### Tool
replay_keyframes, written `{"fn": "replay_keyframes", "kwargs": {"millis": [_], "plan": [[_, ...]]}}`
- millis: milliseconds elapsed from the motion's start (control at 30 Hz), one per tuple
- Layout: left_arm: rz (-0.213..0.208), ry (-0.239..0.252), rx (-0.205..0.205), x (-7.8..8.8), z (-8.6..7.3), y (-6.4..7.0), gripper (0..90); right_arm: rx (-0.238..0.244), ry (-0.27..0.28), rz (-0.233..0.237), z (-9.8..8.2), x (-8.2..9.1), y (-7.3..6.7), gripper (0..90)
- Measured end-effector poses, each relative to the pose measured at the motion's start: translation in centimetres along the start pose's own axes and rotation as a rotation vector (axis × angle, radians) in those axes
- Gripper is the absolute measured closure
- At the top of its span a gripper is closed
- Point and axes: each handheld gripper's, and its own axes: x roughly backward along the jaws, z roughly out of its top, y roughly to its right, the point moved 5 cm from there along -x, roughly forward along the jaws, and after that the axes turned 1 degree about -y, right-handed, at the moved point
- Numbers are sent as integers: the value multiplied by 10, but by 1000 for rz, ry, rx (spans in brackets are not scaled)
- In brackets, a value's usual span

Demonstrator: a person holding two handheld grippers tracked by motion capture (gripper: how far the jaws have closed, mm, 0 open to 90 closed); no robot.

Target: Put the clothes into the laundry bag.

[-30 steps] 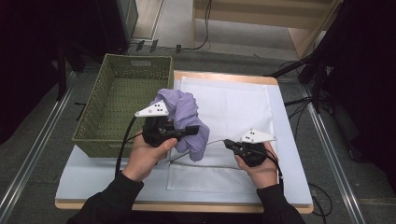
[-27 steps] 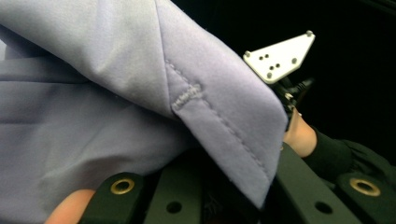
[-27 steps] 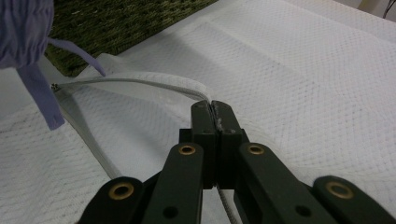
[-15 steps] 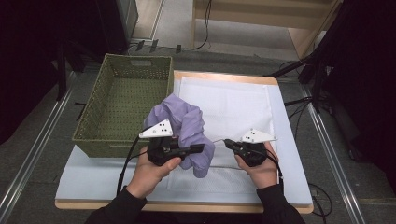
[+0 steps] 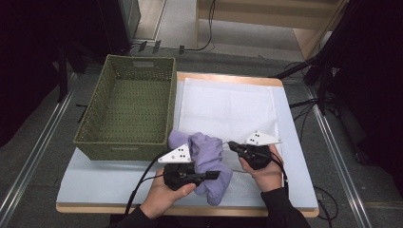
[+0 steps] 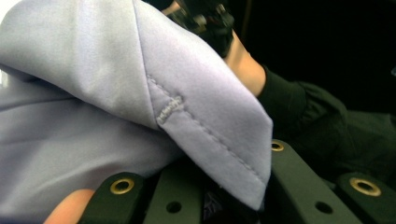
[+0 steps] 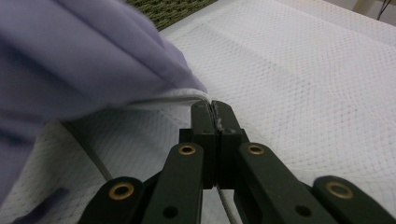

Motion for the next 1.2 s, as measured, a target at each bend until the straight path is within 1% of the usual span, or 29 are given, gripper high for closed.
{"fn": "replay_keyframes", "kwargs": {"millis": [33,100,233,333,400,467,533,600,633,733,800,867,1000,1100,1200], "plan": [[-3,-8,2,-3,-2,2,851,-2,-1,0,0,0,0,900],[-7,-31,-13,-10,-7,4,851,-6,4,-1,0,0,0,900],[-12,-59,-20,-19,-17,7,848,-5,8,-2,0,1,1,900],[10,-88,-26,-27,-27,5,842,-7,10,-4,0,1,1,900],[14,-85,5,-29,-32,0,828,-7,8,-6,0,1,1,900],[20,-76,24,-30,-35,-5,791,-6,8,-9,0,1,1,900],[34,-76,35,-28,-37,-8,703,-6,8,-9,0,1,2,900],[66,-66,29,-25,-36,-11,561,-4,7,-10,0,1,2,900],[71,-63,29,-23,-35,-12,492,-5,7,-11,0,1,2,900],[91,-53,43,-17,-32,-15,372,-6,7,-11,-1,0,3,900],[119,-52,51,-14,-31,-18,317,-6,7,-12,-1,0,3,900],[133,-53,52,-12,-29,-19,284,-4,8,-15,-1,1,3,900],[143,-60,55,-10,-25,-19,207,-8,8,-15,-1,1,3,900],[151,-80,44,-7,-25,-18,165,-6,8,-15,-1,1,3,900],[176,-91,38,-4,-25,-17,115,-7,7,-15,-1,1,3,900]]}}
